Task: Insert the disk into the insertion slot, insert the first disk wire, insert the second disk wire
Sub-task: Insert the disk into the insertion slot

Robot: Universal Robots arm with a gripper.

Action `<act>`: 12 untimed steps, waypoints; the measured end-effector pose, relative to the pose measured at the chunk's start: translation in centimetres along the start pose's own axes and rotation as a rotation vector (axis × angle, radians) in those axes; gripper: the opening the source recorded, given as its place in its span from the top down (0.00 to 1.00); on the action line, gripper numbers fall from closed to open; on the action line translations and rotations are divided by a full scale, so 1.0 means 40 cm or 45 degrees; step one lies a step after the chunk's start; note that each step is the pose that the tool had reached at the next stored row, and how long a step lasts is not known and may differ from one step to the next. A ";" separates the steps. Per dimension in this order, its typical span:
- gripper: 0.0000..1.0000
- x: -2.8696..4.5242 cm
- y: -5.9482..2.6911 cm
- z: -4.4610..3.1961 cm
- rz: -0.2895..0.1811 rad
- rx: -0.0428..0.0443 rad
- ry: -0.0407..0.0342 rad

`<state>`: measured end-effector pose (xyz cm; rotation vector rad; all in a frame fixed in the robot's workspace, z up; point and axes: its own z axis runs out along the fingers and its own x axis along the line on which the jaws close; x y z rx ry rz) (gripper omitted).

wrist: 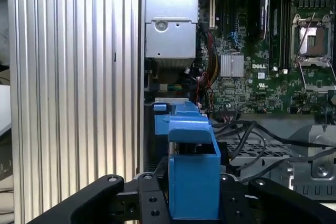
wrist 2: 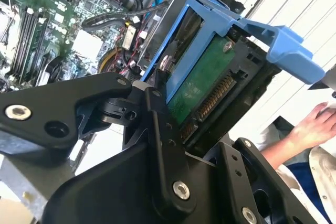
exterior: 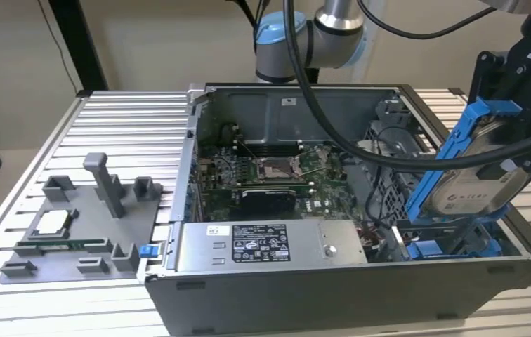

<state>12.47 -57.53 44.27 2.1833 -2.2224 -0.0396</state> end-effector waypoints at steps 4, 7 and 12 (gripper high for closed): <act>1.00 0.000 -0.001 0.001 0.000 0.000 0.0003; 1.00 0.000 -0.002 0.004 0.000 0.000 -0.0001; 1.00 0.000 -0.005 0.015 0.000 0.000 0.0000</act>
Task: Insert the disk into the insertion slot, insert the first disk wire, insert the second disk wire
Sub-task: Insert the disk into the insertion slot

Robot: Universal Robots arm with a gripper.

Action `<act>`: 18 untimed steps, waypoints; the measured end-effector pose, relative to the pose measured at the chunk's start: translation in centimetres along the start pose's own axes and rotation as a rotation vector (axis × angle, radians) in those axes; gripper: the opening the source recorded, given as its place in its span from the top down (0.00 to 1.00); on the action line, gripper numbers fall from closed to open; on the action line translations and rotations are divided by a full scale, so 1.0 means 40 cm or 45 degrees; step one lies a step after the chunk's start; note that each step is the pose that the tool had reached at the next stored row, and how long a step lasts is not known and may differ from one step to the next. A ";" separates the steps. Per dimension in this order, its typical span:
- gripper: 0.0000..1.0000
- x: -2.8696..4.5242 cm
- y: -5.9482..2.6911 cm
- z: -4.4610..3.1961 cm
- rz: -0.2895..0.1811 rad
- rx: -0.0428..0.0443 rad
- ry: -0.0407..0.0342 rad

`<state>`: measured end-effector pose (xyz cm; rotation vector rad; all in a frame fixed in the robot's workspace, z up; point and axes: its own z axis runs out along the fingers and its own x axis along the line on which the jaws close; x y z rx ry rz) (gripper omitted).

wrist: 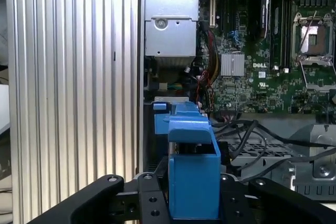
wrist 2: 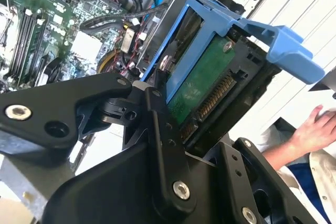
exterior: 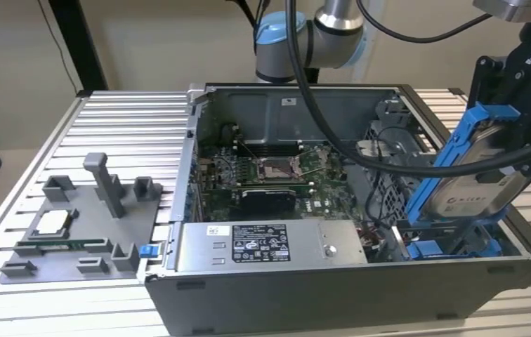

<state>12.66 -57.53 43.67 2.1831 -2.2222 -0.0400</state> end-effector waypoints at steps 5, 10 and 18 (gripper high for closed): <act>1.00 0.000 -0.005 0.022 0.000 -0.001 0.0000; 1.00 0.000 -0.009 0.041 0.000 -0.001 0.0002; 1.00 0.000 -0.013 0.076 0.000 -0.001 0.0002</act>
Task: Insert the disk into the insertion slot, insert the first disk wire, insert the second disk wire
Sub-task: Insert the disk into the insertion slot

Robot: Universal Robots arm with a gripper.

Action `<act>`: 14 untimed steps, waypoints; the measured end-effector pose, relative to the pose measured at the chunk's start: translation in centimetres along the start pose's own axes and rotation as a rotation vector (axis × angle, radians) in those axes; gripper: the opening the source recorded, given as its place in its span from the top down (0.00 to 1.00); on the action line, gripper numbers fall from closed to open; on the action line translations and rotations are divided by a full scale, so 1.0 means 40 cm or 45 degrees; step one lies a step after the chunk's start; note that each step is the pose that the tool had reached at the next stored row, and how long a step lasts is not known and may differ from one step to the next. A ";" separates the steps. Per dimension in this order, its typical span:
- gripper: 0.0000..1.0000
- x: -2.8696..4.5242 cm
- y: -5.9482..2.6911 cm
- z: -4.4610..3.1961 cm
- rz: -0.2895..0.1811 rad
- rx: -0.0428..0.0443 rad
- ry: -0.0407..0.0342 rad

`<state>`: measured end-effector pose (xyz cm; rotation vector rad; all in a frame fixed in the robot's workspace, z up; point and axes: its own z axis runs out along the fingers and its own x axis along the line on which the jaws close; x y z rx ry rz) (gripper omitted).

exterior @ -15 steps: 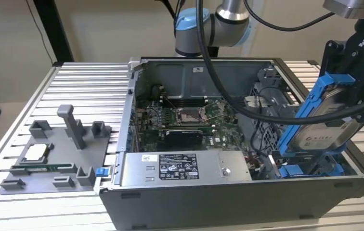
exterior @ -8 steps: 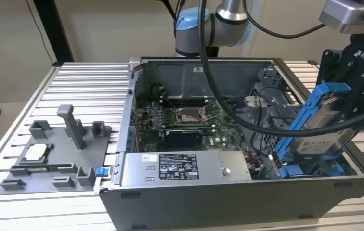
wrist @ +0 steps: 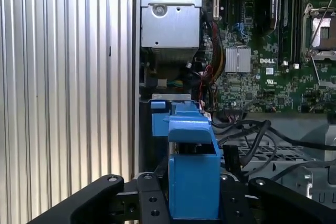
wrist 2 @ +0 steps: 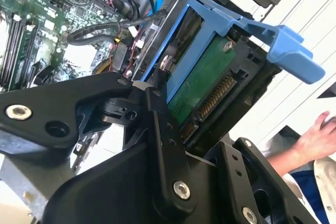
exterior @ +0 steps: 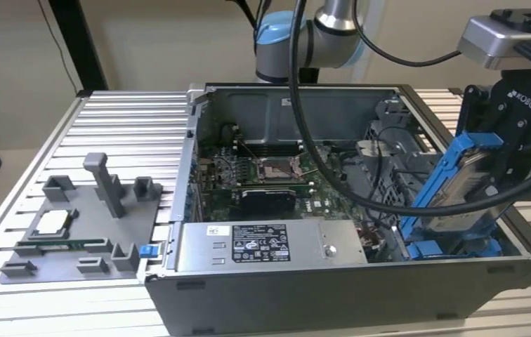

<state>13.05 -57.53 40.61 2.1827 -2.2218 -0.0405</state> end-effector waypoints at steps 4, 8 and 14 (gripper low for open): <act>1.00 0.000 -0.001 0.019 0.000 0.000 -0.0002; 1.00 0.000 -0.001 0.037 0.000 0.000 0.0000; 1.00 0.000 -0.002 0.060 0.000 0.000 -0.0002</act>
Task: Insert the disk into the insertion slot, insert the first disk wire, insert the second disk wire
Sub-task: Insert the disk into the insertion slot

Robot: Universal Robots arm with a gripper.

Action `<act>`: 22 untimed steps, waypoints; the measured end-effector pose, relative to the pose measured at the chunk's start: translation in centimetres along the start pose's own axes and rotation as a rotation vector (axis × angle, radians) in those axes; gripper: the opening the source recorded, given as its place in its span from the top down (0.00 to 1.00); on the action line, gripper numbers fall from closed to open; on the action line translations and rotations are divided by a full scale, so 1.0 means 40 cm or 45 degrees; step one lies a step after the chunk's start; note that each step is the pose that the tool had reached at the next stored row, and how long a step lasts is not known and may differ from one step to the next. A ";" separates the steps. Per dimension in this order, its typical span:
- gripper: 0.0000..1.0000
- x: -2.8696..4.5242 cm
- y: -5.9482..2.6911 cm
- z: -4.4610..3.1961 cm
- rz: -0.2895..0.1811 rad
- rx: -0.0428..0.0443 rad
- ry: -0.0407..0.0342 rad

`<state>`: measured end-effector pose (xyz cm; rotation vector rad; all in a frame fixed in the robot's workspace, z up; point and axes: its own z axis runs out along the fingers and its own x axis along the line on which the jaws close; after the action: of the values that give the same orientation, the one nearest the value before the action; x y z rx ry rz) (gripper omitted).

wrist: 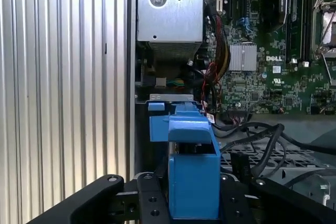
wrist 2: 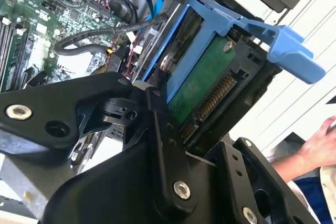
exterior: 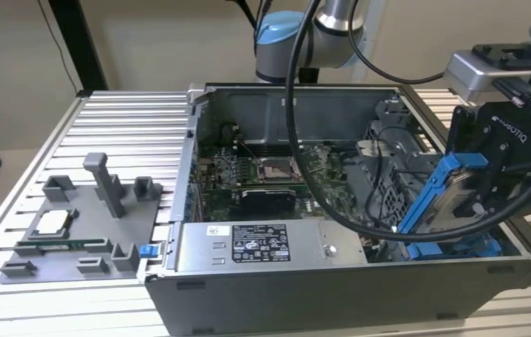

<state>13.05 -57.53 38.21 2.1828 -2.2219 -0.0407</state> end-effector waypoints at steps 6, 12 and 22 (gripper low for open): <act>0.00 0.000 0.000 0.000 0.000 0.000 0.0003; 0.00 0.000 0.000 0.000 0.000 0.000 0.0001; 0.00 -0.012 0.004 -0.046 0.000 0.001 -0.0001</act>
<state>12.98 -57.06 40.07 2.1834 -2.2225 -0.0395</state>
